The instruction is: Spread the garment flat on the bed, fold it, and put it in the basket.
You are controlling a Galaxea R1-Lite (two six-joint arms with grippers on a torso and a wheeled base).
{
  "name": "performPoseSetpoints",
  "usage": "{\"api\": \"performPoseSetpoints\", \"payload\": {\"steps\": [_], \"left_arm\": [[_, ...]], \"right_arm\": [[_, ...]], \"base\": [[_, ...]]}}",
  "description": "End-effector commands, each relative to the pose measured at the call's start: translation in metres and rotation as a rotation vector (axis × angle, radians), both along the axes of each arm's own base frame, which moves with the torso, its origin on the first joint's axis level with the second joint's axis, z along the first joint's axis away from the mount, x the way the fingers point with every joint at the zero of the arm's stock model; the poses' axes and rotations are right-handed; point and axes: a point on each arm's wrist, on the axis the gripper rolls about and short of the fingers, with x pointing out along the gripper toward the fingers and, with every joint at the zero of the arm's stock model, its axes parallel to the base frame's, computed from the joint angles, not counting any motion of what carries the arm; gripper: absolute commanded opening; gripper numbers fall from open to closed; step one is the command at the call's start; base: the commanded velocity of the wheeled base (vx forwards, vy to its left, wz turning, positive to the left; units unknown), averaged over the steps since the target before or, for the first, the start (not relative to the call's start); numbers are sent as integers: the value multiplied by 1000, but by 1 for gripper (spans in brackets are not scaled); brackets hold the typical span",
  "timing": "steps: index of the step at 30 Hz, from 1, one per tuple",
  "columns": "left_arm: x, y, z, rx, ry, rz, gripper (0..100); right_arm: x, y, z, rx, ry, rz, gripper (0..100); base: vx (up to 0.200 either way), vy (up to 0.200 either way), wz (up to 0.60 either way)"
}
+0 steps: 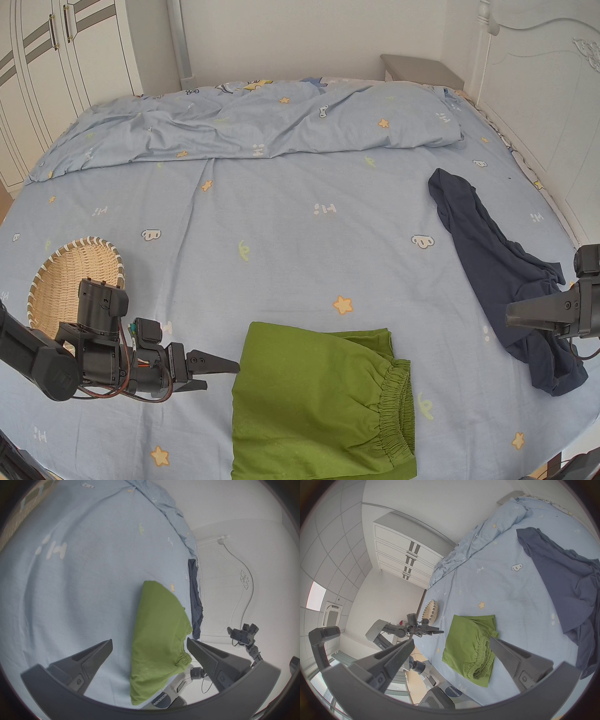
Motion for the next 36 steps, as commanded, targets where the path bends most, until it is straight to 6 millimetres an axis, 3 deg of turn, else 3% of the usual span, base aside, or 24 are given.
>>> {"api": "performPoseSetpoints", "payload": {"steps": [1,9,22,36], "left_arm": [[5,-3,-34,23,88,-37,100],[10,-26,-43,16,63,-115,100],[-1,-64,-61,20,65,-255,100],[-4,-70,-58,-33,38,-245,100]], "right_arm": [[-11,0,8,10,-46,7,100],[-9,0,5,14,-34,14,100],[-9,1,2,13,-25,22,100],[-4,3,-4,5,2,30,100]], "base": [[0,0,0],[0,0,0],[0,0,0],[0,0,0]]}}
